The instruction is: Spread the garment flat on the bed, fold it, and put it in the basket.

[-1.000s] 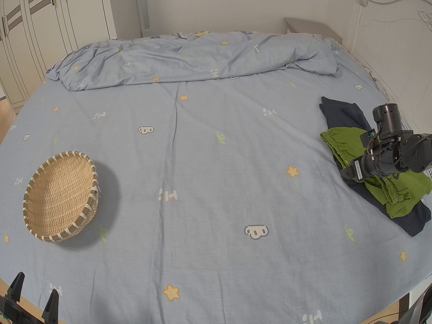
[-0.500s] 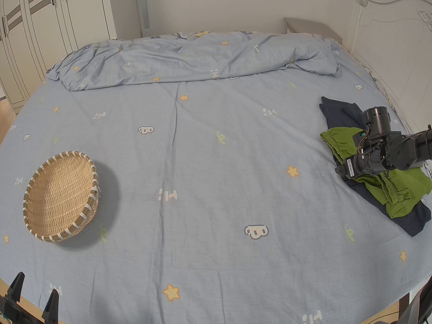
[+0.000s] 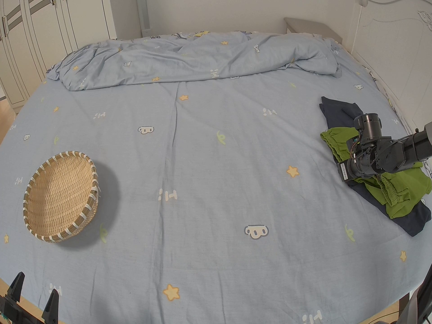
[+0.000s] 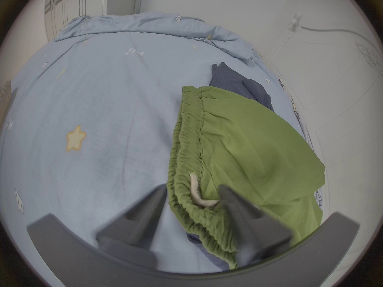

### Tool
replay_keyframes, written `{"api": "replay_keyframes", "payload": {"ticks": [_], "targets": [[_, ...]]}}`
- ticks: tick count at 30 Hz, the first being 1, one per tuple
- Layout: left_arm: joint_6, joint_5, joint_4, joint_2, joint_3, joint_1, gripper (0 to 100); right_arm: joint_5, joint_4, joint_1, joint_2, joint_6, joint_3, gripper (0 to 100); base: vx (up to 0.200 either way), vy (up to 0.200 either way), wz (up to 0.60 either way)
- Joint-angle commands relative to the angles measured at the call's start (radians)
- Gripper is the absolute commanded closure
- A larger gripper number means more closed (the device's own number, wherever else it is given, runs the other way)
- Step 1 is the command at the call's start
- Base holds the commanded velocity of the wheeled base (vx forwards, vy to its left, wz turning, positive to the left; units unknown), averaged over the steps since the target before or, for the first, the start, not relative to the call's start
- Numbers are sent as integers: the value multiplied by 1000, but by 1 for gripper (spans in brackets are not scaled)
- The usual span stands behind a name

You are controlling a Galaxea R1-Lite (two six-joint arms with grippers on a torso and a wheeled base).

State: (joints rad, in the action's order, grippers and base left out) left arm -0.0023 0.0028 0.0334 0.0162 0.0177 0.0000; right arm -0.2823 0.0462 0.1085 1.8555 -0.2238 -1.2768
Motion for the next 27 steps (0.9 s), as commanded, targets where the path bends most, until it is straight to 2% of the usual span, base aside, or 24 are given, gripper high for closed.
{"api": "replay_keyframes", "payload": {"ticks": [1, 7, 10, 11, 12, 14, 15, 16, 17, 19, 20, 21, 22, 23, 24, 25, 27], "targets": [[-1, 0, 0, -15, -5, 0, 0, -1, 0, 0, 7, 0, -4, 100, 0, 0, 0], [-1, 0, 0, -15, -5, 0, 0, -1, 8, -13, 2, 4, -22, 100, 0, 0, 0], [-1, 0, 0, -15, -5, 0, 0, 0, -20, -7, -21, 50, -45, 100, 0, 0, 0], [-1, 0, 0, -15, -5, 0, 0, 0, -77, 3, -70, 106, -67, 100, 0, 0, 0], [-1, 0, 0, -15, -5, 0, 0, 0, -77, 3, -70, 106, -67, 100, 0, 0, 0], [-1, 0, 0, -15, -5, 0, 0, 17, -239, 45, -134, 221, -144, 100, 0, 0, 0], [-1, 0, 0, -15, -5, 0, 0, 38, -325, 63, -154, 287, -196, 100, 0, 0, 0], [-1, 0, 0, -15, -5, 0, 0, 48, -345, 68, -159, 304, -208, 100, 0, 0, 0], [-1, 2, 0, -15, -5, 0, 0, 132, -465, 112, -185, 416, -296, 100, 0, 0, 0], [-1, 0, 0, -15, -5, 0, 0, 239, -555, 152, -210, 497, -368, 100, 0, 0, 0], [-1, 0, 0, -15, -5, 0, 0, 269, -574, 161, -213, 514, -384, 100, 0, 0, 0], [-1, 0, 0, -15, -5, 0, 0, 339, -614, 188, -222, 551, -420, 100, 0, 0, 0], [-1, 0, 0, -15, -5, 0, 0, 381, -632, 224, -223, 580, -437, 100, 0, 0, 0], [-1, 0, 0, -15, -5, 0, 0, 384, -632, 261, -223, 595, -437, 100, 0, 0, 0], [-1, 0, 0, -15, -5, 0, 0, 384, -632, 261, -223, 595, -437, 100, 0, 0, 0], [-1, 0, 0, -15, -5, 0, 0, 374, -631, 333, -217, 613, -427, 100, 0, 0, 0], [-1, 2, 0, -15, -5, 0, 0, 370, -628, 396, -193, 620, -406, 100, 0, 0, 0]]}}
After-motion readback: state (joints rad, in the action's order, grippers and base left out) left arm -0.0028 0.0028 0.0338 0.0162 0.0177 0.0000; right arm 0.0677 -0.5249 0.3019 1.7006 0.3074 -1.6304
